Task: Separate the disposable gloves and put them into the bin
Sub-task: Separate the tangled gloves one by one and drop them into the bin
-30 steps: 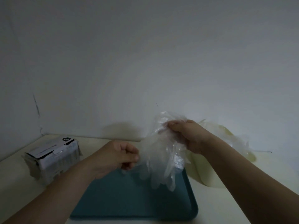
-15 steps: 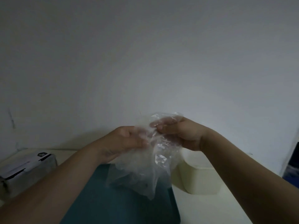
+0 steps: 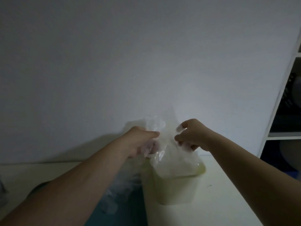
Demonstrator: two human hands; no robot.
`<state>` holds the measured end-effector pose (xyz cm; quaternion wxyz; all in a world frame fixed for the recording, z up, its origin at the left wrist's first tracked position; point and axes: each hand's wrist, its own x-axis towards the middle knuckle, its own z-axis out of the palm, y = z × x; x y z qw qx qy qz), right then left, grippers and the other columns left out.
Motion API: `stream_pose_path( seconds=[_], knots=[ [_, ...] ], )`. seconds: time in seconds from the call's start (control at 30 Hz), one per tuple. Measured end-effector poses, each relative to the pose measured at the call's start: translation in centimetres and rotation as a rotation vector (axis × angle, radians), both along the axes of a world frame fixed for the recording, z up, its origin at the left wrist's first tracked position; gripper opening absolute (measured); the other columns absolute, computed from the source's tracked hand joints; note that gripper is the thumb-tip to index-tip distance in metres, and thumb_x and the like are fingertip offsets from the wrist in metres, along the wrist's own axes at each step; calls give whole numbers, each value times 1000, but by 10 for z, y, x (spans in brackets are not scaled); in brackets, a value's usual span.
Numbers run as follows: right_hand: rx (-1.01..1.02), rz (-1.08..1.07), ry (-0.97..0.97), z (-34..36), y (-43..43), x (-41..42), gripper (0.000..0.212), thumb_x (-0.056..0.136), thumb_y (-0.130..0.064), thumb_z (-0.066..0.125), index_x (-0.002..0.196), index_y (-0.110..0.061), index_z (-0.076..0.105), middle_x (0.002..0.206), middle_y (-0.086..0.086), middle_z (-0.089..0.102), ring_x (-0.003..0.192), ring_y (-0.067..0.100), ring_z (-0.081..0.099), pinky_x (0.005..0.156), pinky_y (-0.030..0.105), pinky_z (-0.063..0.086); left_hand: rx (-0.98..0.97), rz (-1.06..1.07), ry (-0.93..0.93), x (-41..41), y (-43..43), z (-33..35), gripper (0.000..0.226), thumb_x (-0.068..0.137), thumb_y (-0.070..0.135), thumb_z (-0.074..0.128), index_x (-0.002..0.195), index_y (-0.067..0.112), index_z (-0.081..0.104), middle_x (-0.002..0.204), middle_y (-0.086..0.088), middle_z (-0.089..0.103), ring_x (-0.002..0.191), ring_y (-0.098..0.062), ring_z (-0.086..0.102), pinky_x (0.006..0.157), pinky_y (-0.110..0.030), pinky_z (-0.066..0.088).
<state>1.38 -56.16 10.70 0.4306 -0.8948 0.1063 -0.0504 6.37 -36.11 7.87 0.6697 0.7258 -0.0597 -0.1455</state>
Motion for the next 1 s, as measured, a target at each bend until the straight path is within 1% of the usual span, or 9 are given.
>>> stream_pose_path(
  seconds=[0.1,0.2,0.3,0.37,0.43,0.53,0.67,0.77,1.0],
  knots=[
    [-160,-59,19,-19,-5,16,38,84,-1,68,120,5,63,92,23,77,60,30,66,50,30,54,146,70,-112,1,-3,-2,13,98,15,69,99,4,62,74,-22,71,51,-30,66,46,-34,54],
    [-467,-84,1,-29,-3,22,52,88,-22,70,135,-7,55,125,12,65,108,31,65,83,37,55,308,68,-216,3,3,-10,14,92,3,61,105,7,58,64,-17,70,47,-26,64,42,-27,48],
    [-877,-52,-200,-33,8,13,55,95,-40,58,146,-22,48,143,6,51,130,30,49,100,42,46,459,30,-276,1,3,-21,14,85,2,60,95,9,66,53,-8,65,41,-19,57,40,-21,40],
    [-882,78,-209,-30,13,5,54,101,-44,49,153,-30,44,160,5,38,146,30,37,115,46,38,507,33,-294,1,-2,-26,13,83,3,62,88,11,70,55,-5,66,41,-17,56,41,-21,41],
    [-724,223,-37,-28,17,0,56,103,-48,44,157,-34,39,170,3,25,154,30,26,123,48,29,518,27,-319,1,-7,-29,8,88,6,67,88,11,73,64,-7,71,42,-15,57,42,-21,43],
    [-582,352,201,-36,23,4,63,101,-49,47,161,-42,29,171,1,19,154,30,30,118,44,33,511,5,-346,-1,-13,-27,8,96,20,70,89,15,72,69,-7,73,42,-12,57,44,-21,44],
    [-685,428,275,-65,39,27,73,93,-55,53,158,-53,20,168,3,30,145,34,42,113,48,42,527,36,-369,-6,-2,-26,5,96,24,68,93,21,71,78,-4,74,48,-14,61,45,-23,46],
    [-772,464,344,-84,46,41,68,97,-48,55,159,-37,32,158,5,46,137,32,51,112,46,43,559,40,-383,-13,16,-27,1,100,26,67,98,25,68,85,-3,74,58,-15,64,48,-23,49],
    [-1032,436,495,-86,63,41,52,102,-25,49,151,-10,45,153,12,46,138,30,46,118,48,39,561,36,-391,-22,61,-33,5,101,27,67,100,23,69,83,-4,75,59,-16,66,53,-25,52]
  ],
)
